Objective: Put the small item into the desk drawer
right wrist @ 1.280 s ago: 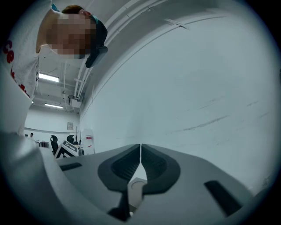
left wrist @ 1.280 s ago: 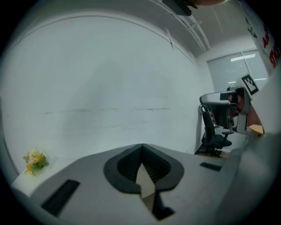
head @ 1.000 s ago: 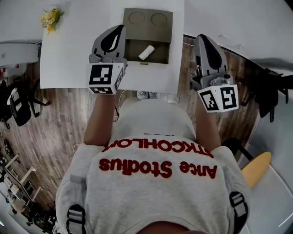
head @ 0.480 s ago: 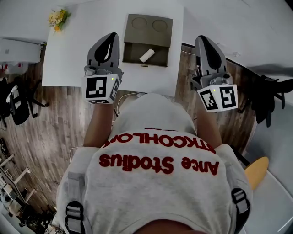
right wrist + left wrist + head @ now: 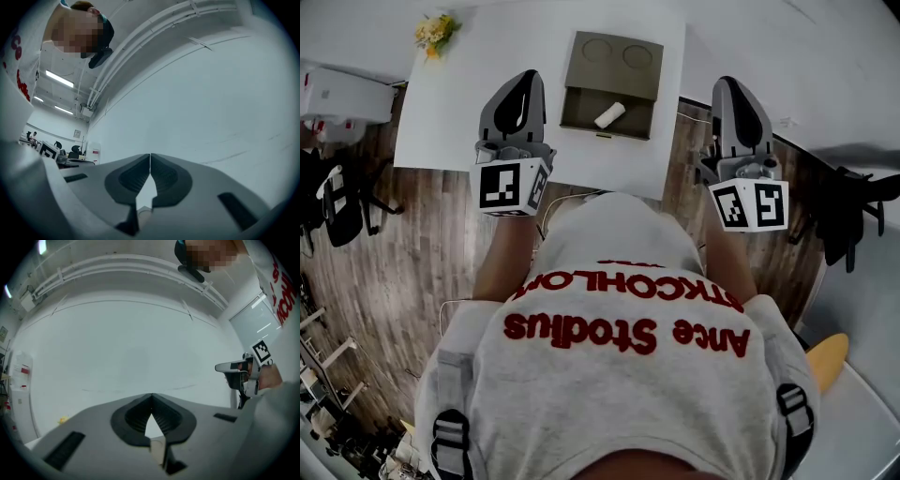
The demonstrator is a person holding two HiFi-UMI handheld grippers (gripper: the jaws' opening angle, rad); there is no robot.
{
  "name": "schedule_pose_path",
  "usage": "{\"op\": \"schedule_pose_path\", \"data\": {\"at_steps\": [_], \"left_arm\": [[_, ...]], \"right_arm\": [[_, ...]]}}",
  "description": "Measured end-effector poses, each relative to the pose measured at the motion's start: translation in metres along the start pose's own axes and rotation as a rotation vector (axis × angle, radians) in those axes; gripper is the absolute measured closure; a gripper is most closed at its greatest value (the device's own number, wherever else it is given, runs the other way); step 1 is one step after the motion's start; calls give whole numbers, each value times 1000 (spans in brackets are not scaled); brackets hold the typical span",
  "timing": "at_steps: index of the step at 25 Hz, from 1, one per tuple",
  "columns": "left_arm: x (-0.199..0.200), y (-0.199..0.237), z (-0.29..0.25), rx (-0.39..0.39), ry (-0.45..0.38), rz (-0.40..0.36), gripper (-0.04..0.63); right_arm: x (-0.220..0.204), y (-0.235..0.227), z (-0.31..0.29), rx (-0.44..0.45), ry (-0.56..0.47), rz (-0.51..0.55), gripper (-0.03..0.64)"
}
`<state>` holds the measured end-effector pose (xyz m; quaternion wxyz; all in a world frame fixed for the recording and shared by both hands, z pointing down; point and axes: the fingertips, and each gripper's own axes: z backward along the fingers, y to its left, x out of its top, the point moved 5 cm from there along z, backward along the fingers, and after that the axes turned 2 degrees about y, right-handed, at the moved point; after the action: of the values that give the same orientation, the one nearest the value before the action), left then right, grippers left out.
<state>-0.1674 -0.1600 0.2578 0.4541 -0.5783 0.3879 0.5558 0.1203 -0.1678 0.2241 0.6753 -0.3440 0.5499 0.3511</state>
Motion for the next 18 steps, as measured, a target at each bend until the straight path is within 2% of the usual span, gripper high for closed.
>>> {"op": "schedule_pose_path", "data": {"at_steps": [18], "left_arm": [[2,0,16,34,-10,-6,588]], "right_arm": [[-1,5,11,19,6,-3,611]]}}
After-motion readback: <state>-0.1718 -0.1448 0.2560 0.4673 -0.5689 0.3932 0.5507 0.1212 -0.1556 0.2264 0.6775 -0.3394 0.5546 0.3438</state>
